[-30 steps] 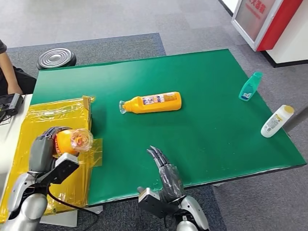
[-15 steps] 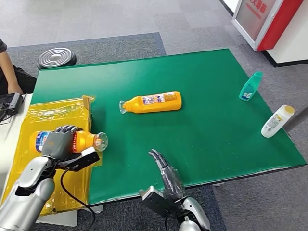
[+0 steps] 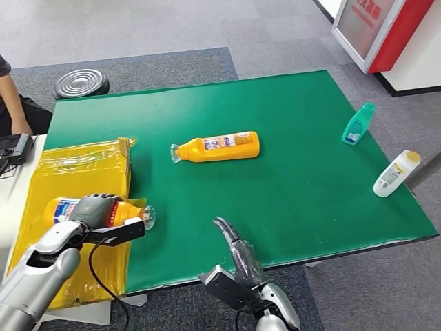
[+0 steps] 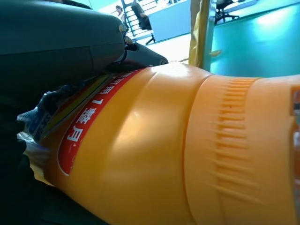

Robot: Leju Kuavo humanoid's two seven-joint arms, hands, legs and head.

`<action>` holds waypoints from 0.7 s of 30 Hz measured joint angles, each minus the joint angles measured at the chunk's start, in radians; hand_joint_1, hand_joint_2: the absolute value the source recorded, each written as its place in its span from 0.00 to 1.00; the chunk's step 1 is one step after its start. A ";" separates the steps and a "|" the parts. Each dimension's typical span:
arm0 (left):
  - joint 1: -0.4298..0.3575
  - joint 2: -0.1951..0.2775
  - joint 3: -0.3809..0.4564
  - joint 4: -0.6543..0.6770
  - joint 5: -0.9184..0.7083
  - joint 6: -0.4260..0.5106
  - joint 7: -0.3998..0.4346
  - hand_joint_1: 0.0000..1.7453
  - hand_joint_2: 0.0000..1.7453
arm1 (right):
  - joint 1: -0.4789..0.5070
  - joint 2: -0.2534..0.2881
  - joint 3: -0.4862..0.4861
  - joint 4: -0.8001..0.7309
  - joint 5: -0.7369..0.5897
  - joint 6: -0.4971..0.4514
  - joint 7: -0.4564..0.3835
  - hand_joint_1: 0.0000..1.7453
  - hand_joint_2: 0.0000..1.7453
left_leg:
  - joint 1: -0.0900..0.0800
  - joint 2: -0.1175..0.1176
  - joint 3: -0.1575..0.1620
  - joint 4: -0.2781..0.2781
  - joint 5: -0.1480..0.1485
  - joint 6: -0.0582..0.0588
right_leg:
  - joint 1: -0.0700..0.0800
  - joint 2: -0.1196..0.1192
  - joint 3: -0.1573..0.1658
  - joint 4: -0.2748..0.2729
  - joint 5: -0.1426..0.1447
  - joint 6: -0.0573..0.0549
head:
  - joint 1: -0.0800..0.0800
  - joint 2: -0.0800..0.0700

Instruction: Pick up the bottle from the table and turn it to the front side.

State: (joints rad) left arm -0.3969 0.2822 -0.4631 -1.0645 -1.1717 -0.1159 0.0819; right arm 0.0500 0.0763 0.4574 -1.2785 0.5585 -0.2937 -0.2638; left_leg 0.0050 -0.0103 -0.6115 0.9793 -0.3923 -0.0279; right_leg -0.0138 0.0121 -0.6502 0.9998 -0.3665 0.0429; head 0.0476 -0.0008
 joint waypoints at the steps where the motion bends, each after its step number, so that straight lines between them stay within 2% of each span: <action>1: -0.004 0.003 -0.005 0.006 0.001 0.000 0.009 0.23 1.00 | -0.001 0.000 0.000 0.003 -0.001 0.000 0.000 0.00 1.00 | 0.000 0.000 0.000 0.000 0.000 0.000 | 0.000 0.000 0.000 0.000 0.000 0.000 | 0.000 0.000; 2: -0.006 0.005 -0.009 0.011 0.003 0.003 0.018 0.00 1.00 | -0.001 0.000 0.000 0.005 -0.002 0.000 0.000 0.00 1.00 | 0.000 0.000 0.000 0.000 0.000 0.000 | 0.000 0.000 0.000 0.000 0.000 -0.001 | 0.000 0.000; 7: -0.006 0.002 -0.012 0.021 0.016 0.054 0.066 0.00 1.00 | 0.000 0.000 0.000 0.008 -0.002 -0.002 0.000 0.00 1.00 | 0.001 0.000 0.000 0.000 0.001 0.000 | 0.001 0.000 0.000 0.000 0.001 -0.001 | 0.000 0.000; 11: 0.012 -0.010 0.014 0.018 0.071 0.105 0.066 0.00 1.00 | 0.005 0.000 0.000 0.008 -0.003 -0.008 0.002 0.00 1.00 | 0.001 0.000 0.000 0.000 0.001 0.000 | 0.001 0.000 0.000 0.000 0.001 -0.001 | 0.000 0.000; 14: 0.043 -0.028 0.065 0.005 0.243 0.111 -0.020 0.00 1.00 | 0.010 -0.001 0.000 0.006 -0.006 -0.011 0.002 0.00 1.00 | 0.001 0.000 0.000 0.000 0.001 0.000 | 0.001 0.000 0.000 0.000 0.001 -0.001 | 0.000 0.000; 18: 0.127 -0.048 0.197 -0.042 0.688 -0.014 -0.252 0.00 1.00 | 0.012 -0.006 0.000 0.006 -0.037 -0.005 -0.023 0.00 1.00 | 0.001 0.002 0.000 0.000 -0.001 -0.002 | 0.001 0.002 -0.001 0.000 0.000 -0.001 | 0.000 0.000; 21: 0.181 -0.052 0.281 -0.067 0.829 -0.067 -0.330 0.00 1.00 | 0.012 -0.009 0.001 0.007 -0.050 -0.003 -0.038 0.00 1.00 | 0.001 0.004 0.000 0.000 -0.002 -0.002 | 0.001 0.003 -0.001 0.000 -0.001 -0.001 | 0.000 0.000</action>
State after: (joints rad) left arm -0.2156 0.2305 -0.1826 -1.1317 -0.3429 -0.1827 -0.2481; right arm 0.0621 0.0669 0.4583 -1.2712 0.5081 -0.2963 -0.3015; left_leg 0.0063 -0.0066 -0.6114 0.9792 -0.3939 -0.0298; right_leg -0.0126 0.0155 -0.6511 0.9999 -0.3670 0.0419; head 0.0473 -0.0008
